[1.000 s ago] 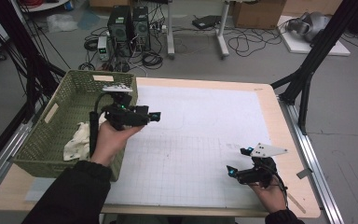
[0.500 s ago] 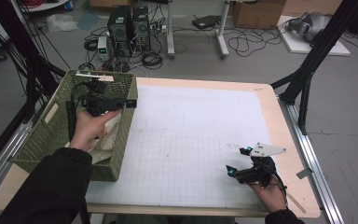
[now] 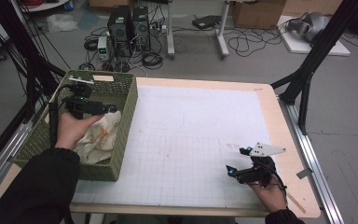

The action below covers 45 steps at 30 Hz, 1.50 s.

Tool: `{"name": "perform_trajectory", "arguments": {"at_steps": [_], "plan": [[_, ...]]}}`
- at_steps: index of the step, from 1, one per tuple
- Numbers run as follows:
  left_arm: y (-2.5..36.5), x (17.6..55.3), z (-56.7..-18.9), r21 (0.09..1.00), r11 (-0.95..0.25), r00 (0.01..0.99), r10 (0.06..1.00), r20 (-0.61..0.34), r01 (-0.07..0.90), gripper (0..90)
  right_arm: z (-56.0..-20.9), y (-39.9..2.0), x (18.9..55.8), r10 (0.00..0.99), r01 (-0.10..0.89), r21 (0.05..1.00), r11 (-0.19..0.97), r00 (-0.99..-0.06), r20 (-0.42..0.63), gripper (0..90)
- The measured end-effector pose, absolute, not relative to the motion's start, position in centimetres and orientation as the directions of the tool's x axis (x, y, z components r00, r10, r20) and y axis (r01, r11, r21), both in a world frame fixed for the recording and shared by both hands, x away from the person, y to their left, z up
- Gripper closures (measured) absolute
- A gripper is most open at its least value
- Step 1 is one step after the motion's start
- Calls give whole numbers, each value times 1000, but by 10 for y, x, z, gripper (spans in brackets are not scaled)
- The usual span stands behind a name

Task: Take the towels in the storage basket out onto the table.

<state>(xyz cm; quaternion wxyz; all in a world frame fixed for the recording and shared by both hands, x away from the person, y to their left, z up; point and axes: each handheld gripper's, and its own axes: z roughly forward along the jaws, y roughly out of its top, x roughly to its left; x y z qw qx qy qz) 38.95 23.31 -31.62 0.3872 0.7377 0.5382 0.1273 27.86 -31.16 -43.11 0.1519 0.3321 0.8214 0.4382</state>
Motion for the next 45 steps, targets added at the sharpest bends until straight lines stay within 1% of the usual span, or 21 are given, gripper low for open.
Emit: {"name": "perform_trajectory", "arguments": {"at_steps": [1, 2, 5, 7, 10, 11, 13, 17, 21, 24, 31, 32, 33, 34, 35, 36, 39, 45], "plan": [[233, 389, -316, 708, -121, 388, 893, -229, 695, 315, -431, -312, 279, 679, 411, 821, 396, -733, 40, 92], [236, 388, -319, 701, -141, 379, 905, -195, 699, 304, -431, -312, 279, 679, 412, 821, 395, -733, 42, 92], [237, 387, -322, 684, -181, 376, 915, -146, 707, 298, -430, -312, 278, 679, 405, 826, 393, -733, 35, 92], [237, 388, -326, 672, -199, 368, 923, -116, 713, 279, -430, -312, 278, 680, 406, 826, 391, -732, 38, 92], [239, 388, -333, 634, -242, 365, 929, -68, 735, 263, -429, -313, 278, 682, 403, 827, 391, -731, 34, 92], [239, 388, -333, 634, -242, 365, 929, -68, 735, 254, -429, -313, 278, 682, 403, 827, 391, -730, 33, 92], [239, 389, -339, 601, -281, 375, 926, -34, 748, 247, -429, -313, 278, 682, 402, 828, 391, -730, 32, 92], [237, 389, -343, 578, -313, 393, 919, -16, 754, 248, -429, -313, 278, 688, 410, 825, 388, -725, 37, 92], [230, 392, -354, 502, -377, 425, 905, 20, 779, 252, -429, -313, 278, 688, 404, 828, 389, -725, 31, 92], [227, 394, -359, 466, -404, 436, 899, 44, 787, 252, -429, -314, 278, 688, 404, 828, 389, -725, 31, 92], [227, 397, -370, 413, -426, 447, 893, 49, 805, 289, -429, -314, 278, 688, 403, 829, 387, -725, 31, 92], [226, 398, -375, 381, -439, 453, 890, 58, 814, 295, -429, -314, 278, 689, 403, 829, 388, -724, 30, 92], [226, 398, -375, 381, -439, 453, 890, 58, 814, 302, -429, -314, 278, 689, 403, 829, 388, -724, 30, 92], [224, 399, -381, 347, -459, 468, 882, 64, 818, 308, -429, -314, 278, 688, 404, 828, 389, -725, 31, 92], [224, 399, -381, 347, -459, 468, 882, 64, 818, 308, -429, -314, 278, 688, 404, 827, 390, -725, 30, 92], [223, 400, -386, 321, -475, 478, 875, 74, 819, 309, -429, -314, 278, 688, 402, 828, 391, -725, 27, 92], [222, 399, -391, 308, -482, 486, 871, 69, 820, 318, -429, -314, 278, 689, 406, 827, 388, -724, 32, 92], [220, 399, -397, 276, -499, 505, 861, 53, 822, 306, -429, -313, 278, 689, 410, 825, 389, -724, 35, 92]]}}
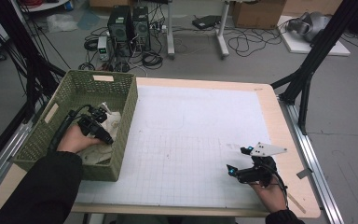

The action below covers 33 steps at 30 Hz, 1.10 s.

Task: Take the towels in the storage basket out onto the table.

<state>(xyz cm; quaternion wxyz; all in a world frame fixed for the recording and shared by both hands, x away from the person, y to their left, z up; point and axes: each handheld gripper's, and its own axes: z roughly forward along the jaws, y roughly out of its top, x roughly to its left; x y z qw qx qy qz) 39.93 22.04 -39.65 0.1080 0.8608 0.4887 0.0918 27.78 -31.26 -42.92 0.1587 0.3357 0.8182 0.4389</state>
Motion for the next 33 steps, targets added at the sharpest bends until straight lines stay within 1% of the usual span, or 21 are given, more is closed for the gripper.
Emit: {"name": "perform_trajectory", "arguments": {"at_steps": [3, 8, 11, 14, 16, 18, 19, 23, 24, 25, 26, 30, 32, 33], "plan": [[219, 399, -400, 262, -504, 509, 859, 54, 823, 263, -429, -313, 278, 687, 408, 825, 390, -726, 34, 92], [217, 398, -405, 252, -533, 533, 843, 76, 807, 266, -430, -312, 278, 686, 407, 823, 396, -727, 30, 92], [217, 398, -405, 257, -526, 526, 847, 77, 810, 280, -430, -312, 278, 685, 405, 822, 399, -728, 27, 92], [217, 398, -405, 258, -524, 524, 849, 74, 812, 316, -430, -312, 278, 685, 406, 823, 398, -728, 28, 92], [218, 398, -404, 261, -523, 519, 850, 88, 811, 359, -430, -312, 278, 685, 408, 822, 397, -728, 31, 92], [218, 398, -403, 261, -525, 518, 850, 99, 810, 462, -430, -312, 278, 684, 408, 822, 398, -729, 30, 92], [220, 398, -404, 263, -531, 515, 847, 131, 806, 518, -430, -312, 277, 684, 408, 822, 398, -729, 30, 92], [220, 398, -404, 262, -528, 511, 849, 133, 808, 532, -430, -312, 278, 684, 408, 821, 399, -729, 29, 92], [221, 399, -404, 263, -529, 511, 848, 138, 807, 545, -430, -312, 278, 685, 408, 821, 400, -728, 28, 92], [221, 398, -404, 266, -528, 507, 849, 149, 807, 588, -430, -312, 277, 685, 409, 820, 400, -728, 29, 92], [221, 398, -404, 266, -528, 507, 849, 149, 807, 607, -430, -312, 277, 685, 408, 820, 401, -728, 28, 92], [223, 400, -403, 273, -501, 484, 865, 129, 822, 635, -430, -312, 277, 685, 408, 820, 401, -728, 27, 92], [226, 401, -402, 279, -479, 470, 877, 105, 832, 662, -430, -313, 277, 686, 411, 819, 400, -727, 29, 92], [227, 401, -401, 280, -473, 462, 880, 109, 835, 686, -430, -313, 277, 685, 410, 819, 401, -728, 29, 92]]}}
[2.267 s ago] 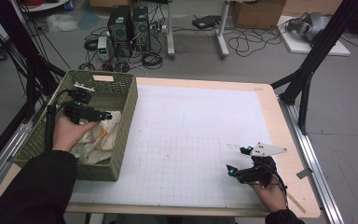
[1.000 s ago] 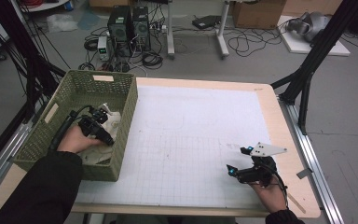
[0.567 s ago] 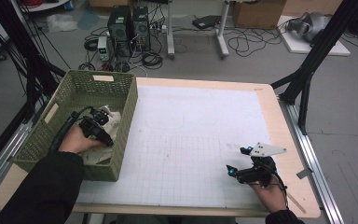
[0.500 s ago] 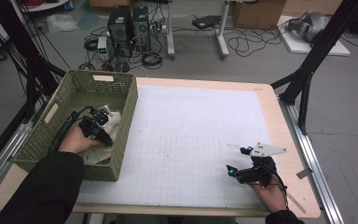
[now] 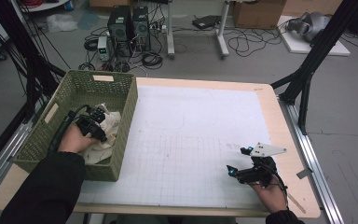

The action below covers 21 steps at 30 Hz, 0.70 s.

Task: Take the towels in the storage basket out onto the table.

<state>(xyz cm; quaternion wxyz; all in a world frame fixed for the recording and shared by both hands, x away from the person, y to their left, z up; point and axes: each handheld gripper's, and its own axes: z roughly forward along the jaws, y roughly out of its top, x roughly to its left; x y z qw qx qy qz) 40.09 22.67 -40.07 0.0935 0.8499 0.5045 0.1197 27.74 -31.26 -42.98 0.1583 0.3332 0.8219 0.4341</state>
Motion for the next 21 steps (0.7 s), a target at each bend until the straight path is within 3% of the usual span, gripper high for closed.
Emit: {"name": "perform_trajectory", "arguments": {"at_steps": [2, 9, 21], "plan": [[229, 401, -400, 278, -469, 456, 883, 114, 838, 752, -430, -313, 277, 686, 412, 818, 401, -727, 31, 93], [234, 402, -394, 293, -429, 425, 902, 81, 854, 766, -430, -314, 278, 687, 408, 821, 399, -726, 27, 92], [261, 398, -365, 505, -225, 295, 954, -61, 833, 767, -429, -316, 276, 694, 406, 826, 391, -720, 25, 92]]}}
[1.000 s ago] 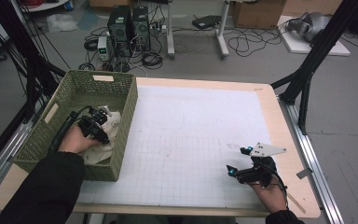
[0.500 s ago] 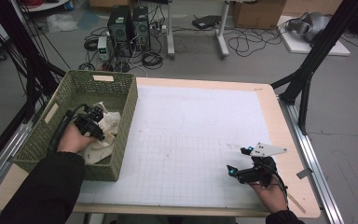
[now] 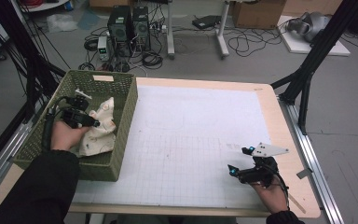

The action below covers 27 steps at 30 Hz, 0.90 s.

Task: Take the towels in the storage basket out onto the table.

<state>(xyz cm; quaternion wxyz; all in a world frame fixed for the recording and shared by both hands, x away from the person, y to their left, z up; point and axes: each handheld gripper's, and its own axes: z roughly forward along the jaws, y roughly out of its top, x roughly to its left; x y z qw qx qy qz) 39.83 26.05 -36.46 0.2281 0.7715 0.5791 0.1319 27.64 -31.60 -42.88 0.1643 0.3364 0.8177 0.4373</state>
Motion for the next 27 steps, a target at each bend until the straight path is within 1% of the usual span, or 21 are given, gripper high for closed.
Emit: {"name": "perform_trajectory", "arguments": {"at_steps": [1, 6, 11, 12, 13, 17, 18, 19, 20, 21, 22, 24, 25, 27], "plan": [[265, 397, -360, 537, -187, 273, 958, -84, 823, 766, -428, -316, 276, 695, 407, 827, 387, -718, 28, 93], [274, 395, -349, 607, -59, 243, 944, -225, 792, 767, -428, -317, 276, 698, 408, 830, 381, -716, 32, 92], [280, 394, -343, 624, 22, 242, 911, -335, 781, 767, -428, -317, 276, 695, 407, 830, 383, -719, 32, 92], [280, 394, -343, 624, 22, 242, 911, -335, 781, 767, -428, -317, 276, 694, 408, 829, 383, -719, 33, 93], [283, 394, -340, 630, 48, 256, 887, -383, 775, 767, -428, -317, 276, 696, 406, 829, 384, -718, 30, 92], [290, 393, -333, 641, 122, 259, 845, -467, 758, 767, -429, -316, 277, 694, 407, 829, 385, -719, 30, 93], [290, 393, -333, 641, 122, 259, 845, -467, 758, 767, -429, -316, 277, 694, 407, 829, 385, -719, 30, 93], [292, 392, -329, 646, 154, 266, 822, -504, 748, 767, -429, -316, 277, 694, 408, 826, 388, -720, 30, 92], [292, 392, -329, 646, 154, 266, 822, -504, 748, 767, -429, -316, 277, 694, 408, 826, 388, -720, 30, 92], [292, 392, -325, 640, 195, 272, 786, -555, 743, 767, -429, -315, 277, 694, 408, 827, 386, -719, 31, 93], [292, 392, -323, 642, 210, 281, 769, -575, 737, 767, -429, -315, 277, 694, 408, 828, 385, -719, 32, 93], [290, 393, -321, 644, 221, 285, 759, -586, 733, 767, -429, -315, 277, 694, 406, 828, 386, -719, 28, 92], [287, 393, -317, 649, 242, 307, 729, -612, 721, 767, -429, -315, 278, 693, 403, 829, 388, -720, 25, 92], [282, 392, -313, 663, 267, 328, 705, -629, 699, 767, -429, -314, 278, 693, 406, 827, 389, -720, 27, 92]]}}
